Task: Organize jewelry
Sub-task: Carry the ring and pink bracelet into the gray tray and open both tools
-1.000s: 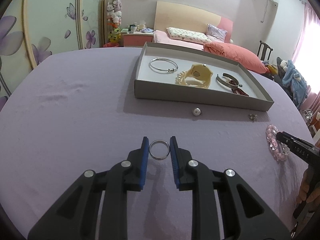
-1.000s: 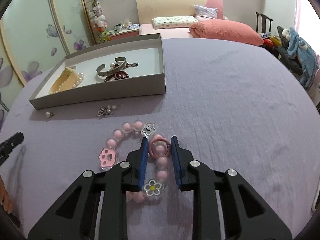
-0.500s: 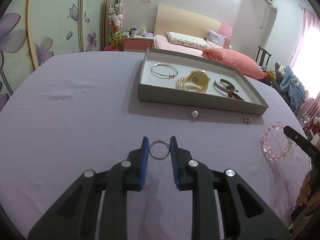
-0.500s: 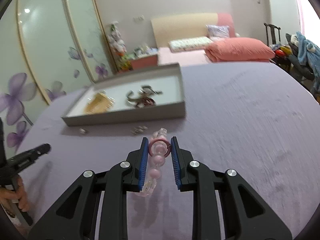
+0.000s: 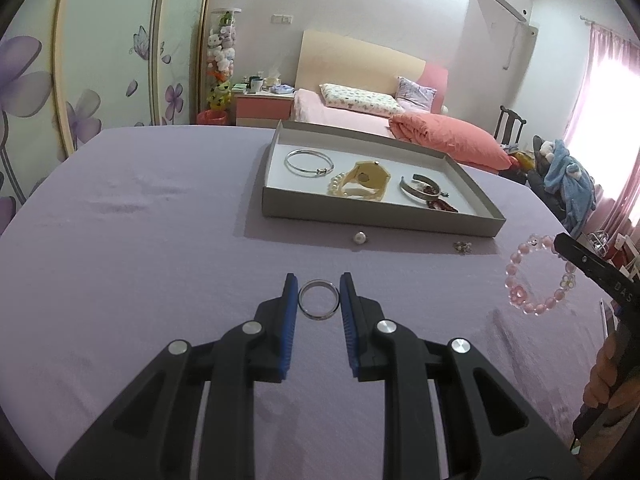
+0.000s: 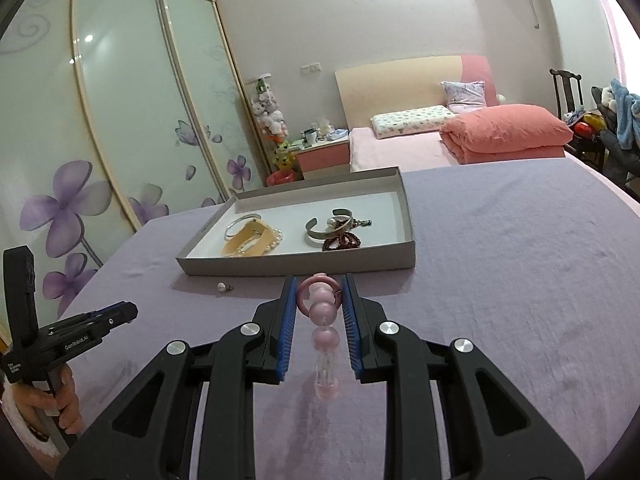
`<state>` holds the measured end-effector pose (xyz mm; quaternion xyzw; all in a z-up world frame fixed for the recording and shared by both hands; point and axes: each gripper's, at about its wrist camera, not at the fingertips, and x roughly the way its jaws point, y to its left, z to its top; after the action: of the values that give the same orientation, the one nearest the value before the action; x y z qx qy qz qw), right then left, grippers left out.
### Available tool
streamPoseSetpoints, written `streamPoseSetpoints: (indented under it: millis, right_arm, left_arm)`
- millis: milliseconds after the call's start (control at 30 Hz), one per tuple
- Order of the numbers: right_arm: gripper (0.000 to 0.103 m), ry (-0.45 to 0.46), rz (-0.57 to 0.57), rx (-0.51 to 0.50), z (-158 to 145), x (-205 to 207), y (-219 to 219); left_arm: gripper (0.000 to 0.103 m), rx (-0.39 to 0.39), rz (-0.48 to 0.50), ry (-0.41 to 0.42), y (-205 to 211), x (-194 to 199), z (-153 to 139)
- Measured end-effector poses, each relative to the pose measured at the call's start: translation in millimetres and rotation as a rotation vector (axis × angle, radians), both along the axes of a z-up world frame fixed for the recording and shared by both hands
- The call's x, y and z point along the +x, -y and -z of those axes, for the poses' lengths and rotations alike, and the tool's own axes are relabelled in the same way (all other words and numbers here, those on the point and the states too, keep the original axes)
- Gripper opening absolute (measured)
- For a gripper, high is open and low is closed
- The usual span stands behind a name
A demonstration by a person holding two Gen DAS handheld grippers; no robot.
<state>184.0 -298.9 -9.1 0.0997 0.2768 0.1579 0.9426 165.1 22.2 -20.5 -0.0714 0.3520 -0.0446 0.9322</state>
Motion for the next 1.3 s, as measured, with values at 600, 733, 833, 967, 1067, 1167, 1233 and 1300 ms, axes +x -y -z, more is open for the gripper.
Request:
streamPoseSetpoints:
  millis: [600, 733, 833, 967, 1067, 1167, 1233, 1300]
  right_arm:
    - [0.024, 0.049, -0.004, 0.033, -10, -5, -4]
    - [0.024, 0.074, -0.005, 0.038, -15, -6, -6]
    - [0.024, 0.101, -0.007, 0.038, -22, -7, -8]
    - [0.024, 0.143, -0.008, 0.037, -32, -7, -13]
    - [0.024, 0.184, -0.007, 0.034, -42, -5, -15]
    - [0.024, 0.222, -0.002, 0.025, -51, -2, -18]
    - [0.024, 0.245, -0.003, 0.023, -57, 1, -20]
    - [0.024, 0.265, -0.002, 0.018, -63, 4, -22]
  left_arm:
    - [0.022, -0.015, 0.029, 0.145, 10, -18, -22]
    - [0.022, -0.003, 0.041, 0.207, 15, -22, -34]
    - [0.022, 0.009, 0.048, 0.244, 19, -21, -43]
    - [0.022, 0.014, 0.041, 0.296, 21, -17, -57]
    - [0.022, 0.025, 0.033, 0.34, 22, -11, -69]
    - [0.022, 0.035, 0.025, 0.38, 23, -4, -78]
    - [0.022, 0.039, 0.02, 0.398, 25, 2, -83]
    - [0.022, 0.04, 0.022, 0.407, 26, 7, -86]
